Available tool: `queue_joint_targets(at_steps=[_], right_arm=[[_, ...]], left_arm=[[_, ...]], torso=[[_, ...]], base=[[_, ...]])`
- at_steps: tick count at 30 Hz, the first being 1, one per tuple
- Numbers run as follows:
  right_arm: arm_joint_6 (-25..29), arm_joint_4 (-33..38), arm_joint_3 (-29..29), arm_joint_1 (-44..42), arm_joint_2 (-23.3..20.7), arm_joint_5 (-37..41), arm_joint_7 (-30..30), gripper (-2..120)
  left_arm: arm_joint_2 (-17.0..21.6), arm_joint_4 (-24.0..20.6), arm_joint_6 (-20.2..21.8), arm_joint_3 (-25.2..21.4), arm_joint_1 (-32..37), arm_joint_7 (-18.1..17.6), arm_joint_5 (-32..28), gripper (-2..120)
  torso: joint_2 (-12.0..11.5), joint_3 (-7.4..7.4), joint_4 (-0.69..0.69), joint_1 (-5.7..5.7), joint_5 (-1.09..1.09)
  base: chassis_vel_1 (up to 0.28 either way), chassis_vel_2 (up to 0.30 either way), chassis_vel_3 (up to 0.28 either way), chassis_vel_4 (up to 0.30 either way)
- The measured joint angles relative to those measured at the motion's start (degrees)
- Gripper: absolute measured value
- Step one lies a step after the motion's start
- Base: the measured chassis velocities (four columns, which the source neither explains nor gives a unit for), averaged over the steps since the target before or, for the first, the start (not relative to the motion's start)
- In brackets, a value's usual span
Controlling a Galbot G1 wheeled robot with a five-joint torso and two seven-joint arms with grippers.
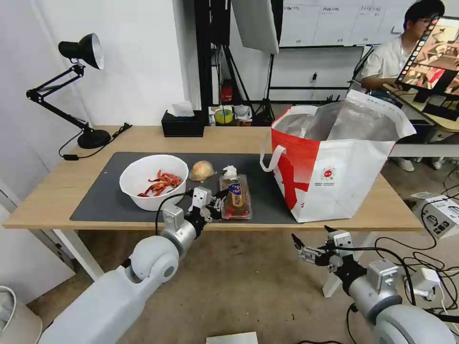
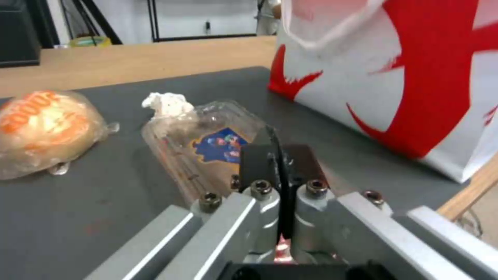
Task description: Pick up the trash from the table and place it into the takeout bag.
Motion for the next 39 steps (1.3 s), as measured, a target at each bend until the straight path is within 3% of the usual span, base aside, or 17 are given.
queue_joint_targets(at_steps=[10, 21, 24, 31, 34, 39], right_arm=[[-0.31, -0.62, -0.03, 0.40, -0.11, 0.47, 0.14, 100], [-1.13, -0.92, -0.37, 1.61, 0.13, 3.02, 0.50, 100], [-0.15, -0.90, -0.94, 2.02, -0.09, 6.03, 0.13, 100], [2.51, -0.41, -2.75, 4.97, -2.01, 21.23, 0.39, 100], [3.14, -0.51, -3.07, 5.31, -2.53, 22.17, 0.56, 100], [4.82, -1.15, -4.71, 7.88, -4.91, 30.23, 2.86, 100]], left_arm=[[1.90, 1.08, 0.71, 2.20, -2.52, 4.56, 0.12, 0], [3.06, 1.94, 0.78, 5.06, -4.45, 5.44, 0.25, 0], [3.43, 2.20, 0.68, 5.76, -4.84, 5.23, 0.14, 0], [4.37, 3.38, 0.31, 7.06, -5.58, 3.62, -0.79, 0], [4.45, 3.40, 0.30, 7.18, -5.61, 3.43, -1.09, 0], [5.21, 3.97, 0.15, 8.10, -6.29, 2.75, -1.63, 0]], torso=[[0.00, 0.00, 0.00, 0.00, 0.00], [0.00, -0.01, 0.00, 0.00, 0.00], [0.00, -0.01, 0.00, 0.00, -0.01], [0.00, -0.01, 0.00, 0.00, 0.00], [0.00, -0.01, 0.01, 0.00, -0.01], [0.00, -0.01, 0.00, 0.00, 0.00]], base=[[0.000, 0.000, 0.000, 0.000], [0.000, 0.000, 0.000, 0.000], [0.000, 0.000, 0.000, 0.000], [0.000, 0.000, 0.000, 0.000], [0.000, 0.000, 0.000, 0.000], [0.000, 0.000, 0.000, 0.000]])
